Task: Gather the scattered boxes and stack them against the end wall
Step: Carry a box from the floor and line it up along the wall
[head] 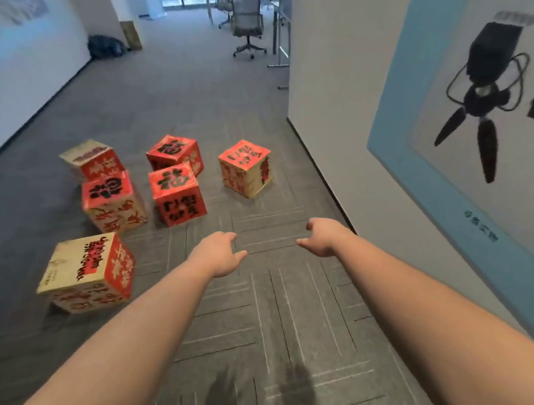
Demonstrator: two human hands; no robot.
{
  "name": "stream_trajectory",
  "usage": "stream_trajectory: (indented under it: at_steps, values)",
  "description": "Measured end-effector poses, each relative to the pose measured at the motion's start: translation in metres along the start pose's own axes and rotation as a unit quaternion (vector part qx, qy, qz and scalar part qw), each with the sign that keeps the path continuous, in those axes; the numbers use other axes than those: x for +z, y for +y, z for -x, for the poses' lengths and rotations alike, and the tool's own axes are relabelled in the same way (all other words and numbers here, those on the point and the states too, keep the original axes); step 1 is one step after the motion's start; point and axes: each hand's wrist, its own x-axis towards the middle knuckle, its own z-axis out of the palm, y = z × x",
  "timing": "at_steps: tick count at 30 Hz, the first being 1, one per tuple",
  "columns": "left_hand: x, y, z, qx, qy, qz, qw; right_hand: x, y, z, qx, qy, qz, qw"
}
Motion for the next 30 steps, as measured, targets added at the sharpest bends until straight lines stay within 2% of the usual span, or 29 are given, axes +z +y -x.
stream_trajectory:
  at_steps: [7,14,22,30]
  values:
    - [-0.062,-0.061,-0.163,-0.041,0.009,0.011,0.999,-0.063,-0.063,-0.182,-0.02,-0.015,0.018,1.0]
    - [-0.135,-0.117,-0.37,-0.008,-0.013,-0.022,1.0,-0.116,-0.12,-0.372,0.011,-0.02,0.018,1.0]
    - [-0.219,-0.134,-0.585,0.018,-0.033,-0.065,0.997,-0.18,-0.149,-0.58,0.044,-0.043,0.008,0.998]
    - [-0.292,-0.172,-0.777,-0.02,-0.049,-0.062,0.997,-0.244,-0.196,-0.802,0.02,-0.07,0.017,0.997]
